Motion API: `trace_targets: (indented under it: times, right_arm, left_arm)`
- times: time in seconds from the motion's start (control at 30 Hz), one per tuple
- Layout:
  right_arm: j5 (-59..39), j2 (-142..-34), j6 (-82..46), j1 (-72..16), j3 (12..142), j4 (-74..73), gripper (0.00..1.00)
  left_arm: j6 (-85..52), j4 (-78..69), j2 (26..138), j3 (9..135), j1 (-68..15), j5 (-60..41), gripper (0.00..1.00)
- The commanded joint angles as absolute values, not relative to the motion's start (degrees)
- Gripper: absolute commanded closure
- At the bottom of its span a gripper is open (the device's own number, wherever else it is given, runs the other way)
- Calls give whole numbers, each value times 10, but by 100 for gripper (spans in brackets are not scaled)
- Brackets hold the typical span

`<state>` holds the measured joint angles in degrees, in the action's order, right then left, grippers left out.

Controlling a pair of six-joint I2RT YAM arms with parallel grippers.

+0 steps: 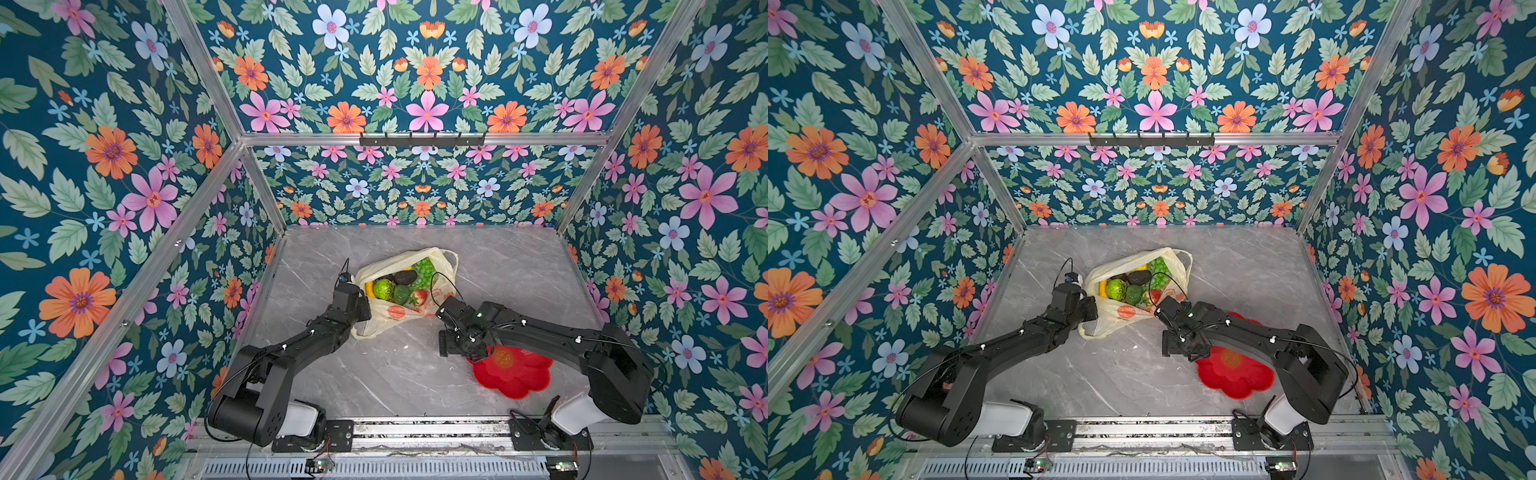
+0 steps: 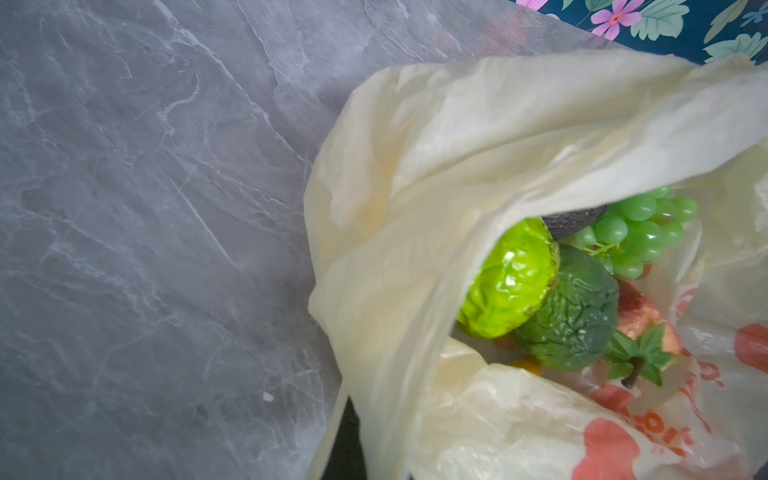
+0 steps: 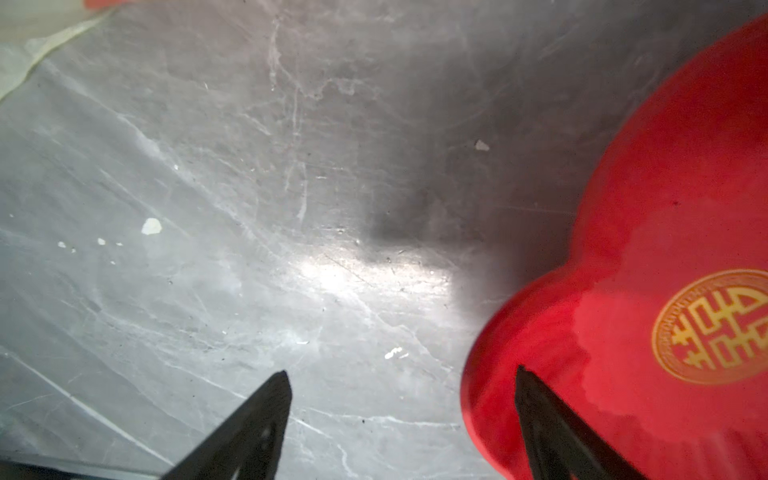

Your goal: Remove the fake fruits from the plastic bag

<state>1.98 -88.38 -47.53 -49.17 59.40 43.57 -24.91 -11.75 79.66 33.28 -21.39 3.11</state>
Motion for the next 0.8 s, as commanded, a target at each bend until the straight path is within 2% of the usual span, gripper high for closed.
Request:
trace_targets:
  times: [0.0, 0.23, 0.43, 0.57, 0.77]
  right_arm:
    - [58, -861, -445, -478, 605, 485, 11]
    - [61, -757, -345, -280, 599, 488, 10]
    - [21, -770, -301, -71, 599, 431, 10]
    - [21, -831, -292, -16, 613, 408, 10]
    - [19, -924, -281, 7, 646, 388, 10]
  left_arm:
    - [-239, -115, 796, 336, -214, 37, 97]
    - [-240, -115, 795, 335, -214, 34, 97]
    - [-239, -115, 792, 335, -214, 37, 97]
    - [-240, -115, 795, 335, -214, 38, 97]
    - [-238, -114, 795, 336, -214, 37, 97]
